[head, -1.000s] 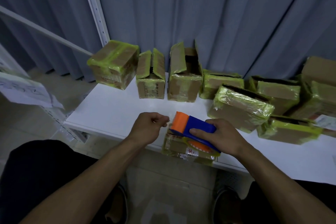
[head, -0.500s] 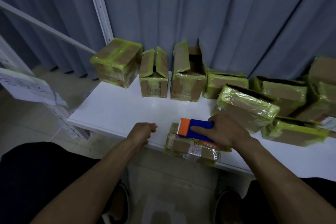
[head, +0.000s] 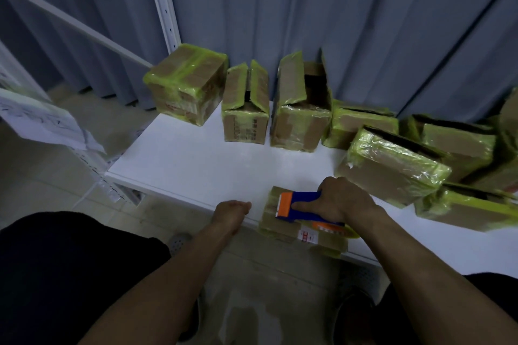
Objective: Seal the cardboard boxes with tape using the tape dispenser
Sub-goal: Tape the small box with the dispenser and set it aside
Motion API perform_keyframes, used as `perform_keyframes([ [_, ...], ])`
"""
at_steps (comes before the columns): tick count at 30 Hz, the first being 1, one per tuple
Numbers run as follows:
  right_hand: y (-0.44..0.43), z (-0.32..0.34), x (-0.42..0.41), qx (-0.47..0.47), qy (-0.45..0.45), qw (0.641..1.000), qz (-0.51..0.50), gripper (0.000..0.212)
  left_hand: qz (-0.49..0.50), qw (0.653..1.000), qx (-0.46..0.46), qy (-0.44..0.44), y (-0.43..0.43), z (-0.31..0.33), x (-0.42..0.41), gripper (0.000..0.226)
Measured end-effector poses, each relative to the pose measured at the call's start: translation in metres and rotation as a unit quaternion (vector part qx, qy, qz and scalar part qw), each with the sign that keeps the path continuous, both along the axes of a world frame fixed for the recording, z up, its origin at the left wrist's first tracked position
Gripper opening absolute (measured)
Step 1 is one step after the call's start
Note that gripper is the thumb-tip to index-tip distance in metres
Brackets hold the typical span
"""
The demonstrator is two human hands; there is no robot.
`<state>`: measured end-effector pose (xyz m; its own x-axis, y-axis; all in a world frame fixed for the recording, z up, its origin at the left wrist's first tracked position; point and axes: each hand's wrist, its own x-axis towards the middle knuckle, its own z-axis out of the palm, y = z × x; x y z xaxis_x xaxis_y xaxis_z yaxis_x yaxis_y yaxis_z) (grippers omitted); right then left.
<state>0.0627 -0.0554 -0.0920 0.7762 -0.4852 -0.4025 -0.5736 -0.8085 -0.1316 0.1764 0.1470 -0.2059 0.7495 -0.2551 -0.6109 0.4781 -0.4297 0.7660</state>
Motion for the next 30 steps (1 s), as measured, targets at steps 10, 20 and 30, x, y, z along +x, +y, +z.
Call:
perform_keyframes([
  [10, 0.001, -0.012, 0.004, -0.011, 0.01, 1.0, 0.001, 0.072, -0.006, 0.999, -0.028, 0.034, -0.01, -0.029, -0.013, 0.031],
  [20, 0.0, -0.013, 0.004, -0.016, -0.001, 1.0, 0.003, 0.07, -0.03, 0.992, -0.021, -0.124, -0.013, -0.028, -0.024, 0.019],
  [30, 0.001, -0.009, -0.002, -0.02, 0.003, 1.0, 0.004, 0.065, -0.236, 0.963, -0.094, -0.093, -0.002, -0.01, -0.017, 0.069],
])
